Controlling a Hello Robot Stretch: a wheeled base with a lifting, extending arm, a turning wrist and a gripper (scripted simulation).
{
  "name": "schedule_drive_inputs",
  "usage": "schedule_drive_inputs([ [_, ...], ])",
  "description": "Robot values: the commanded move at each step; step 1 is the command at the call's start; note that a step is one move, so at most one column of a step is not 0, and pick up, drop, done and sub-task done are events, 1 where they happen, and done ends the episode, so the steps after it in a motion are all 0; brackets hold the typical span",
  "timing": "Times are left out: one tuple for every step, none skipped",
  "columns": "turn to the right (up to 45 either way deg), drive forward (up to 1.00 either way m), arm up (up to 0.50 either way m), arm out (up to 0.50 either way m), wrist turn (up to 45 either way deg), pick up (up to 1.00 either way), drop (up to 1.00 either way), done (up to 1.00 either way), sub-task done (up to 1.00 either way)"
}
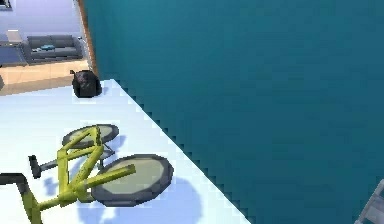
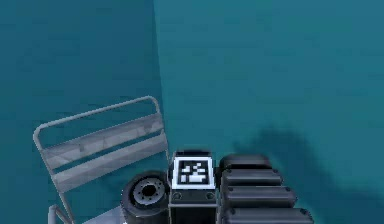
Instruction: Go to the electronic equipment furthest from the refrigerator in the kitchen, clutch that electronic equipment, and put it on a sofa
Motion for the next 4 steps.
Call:
schedule_drive_inputs([
  [-45.0,0.00,0.00,0.00,0.0,0.00,0.00,0.00,0.00],
  [-30.0,0.00,0.00,0.00,0.0,0.00,0.00,0.00,0.00],
  [0.0,0.05,0.00,0.00,0.0,0.00,0.00,0.00,0.00],
  [39.0,0.00,0.00,0.00,0.0,0.00,0.00,0.00,0.00],
])
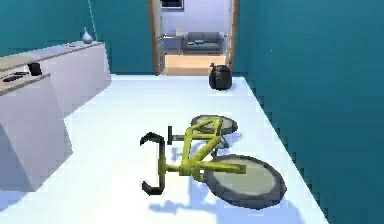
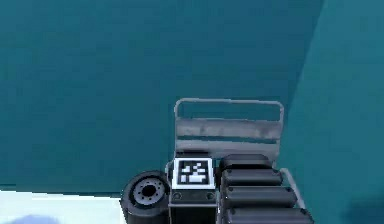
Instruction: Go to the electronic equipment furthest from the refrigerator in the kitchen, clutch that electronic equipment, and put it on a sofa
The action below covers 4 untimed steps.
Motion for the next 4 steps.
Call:
schedule_drive_inputs([
  [0.0,1.00,0.00,0.00,0.0,0.00,0.00,0.00,0.00],
  [0.0,1.00,0.00,0.00,0.0,0.00,0.00,0.00,0.00],
  [0.0,1.00,0.00,0.00,0.0,0.00,0.00,0.00,0.00],
  [0.0,0.80,0.00,0.00,0.0,0.00,0.00,0.00,0.00],
])
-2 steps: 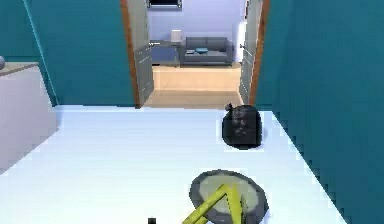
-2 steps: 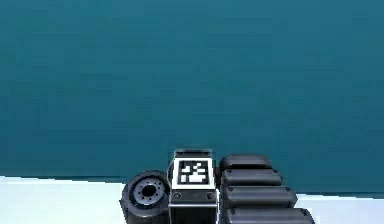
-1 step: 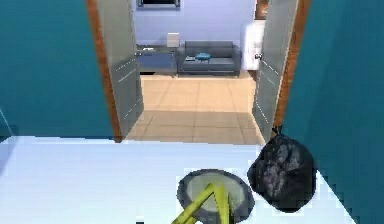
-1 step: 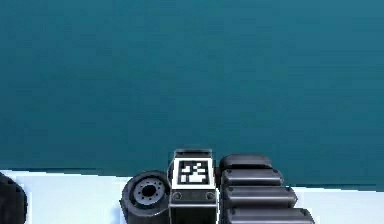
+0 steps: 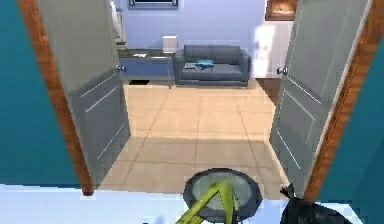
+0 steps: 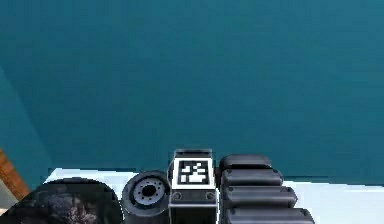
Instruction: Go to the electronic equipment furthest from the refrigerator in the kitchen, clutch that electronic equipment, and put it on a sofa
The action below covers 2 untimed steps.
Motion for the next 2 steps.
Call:
schedule_drive_inputs([
  [-6.0,0.00,0.00,0.00,0.0,0.00,0.00,0.00,0.00],
  [0.0,0.65,0.00,0.00,0.0,0.00,0.00,0.00,0.00],
])
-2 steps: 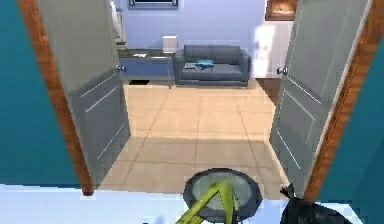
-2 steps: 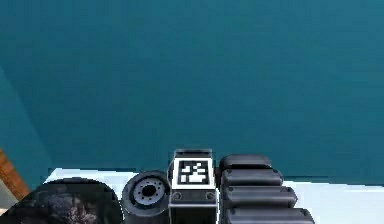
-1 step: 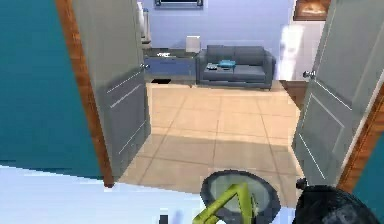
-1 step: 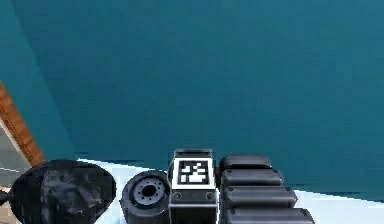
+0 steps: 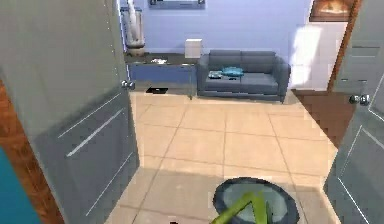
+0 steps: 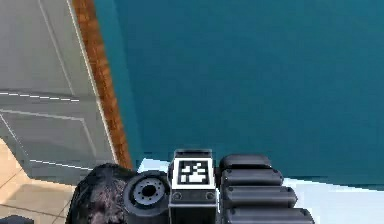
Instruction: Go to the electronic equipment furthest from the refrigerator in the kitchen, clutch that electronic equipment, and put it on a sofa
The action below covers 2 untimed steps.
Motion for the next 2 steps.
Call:
schedule_drive_inputs([
  [15.0,0.00,0.00,0.00,0.0,0.00,0.00,0.00,0.00],
  [0.0,1.00,0.00,0.00,0.0,0.00,0.00,0.00,0.00],
])
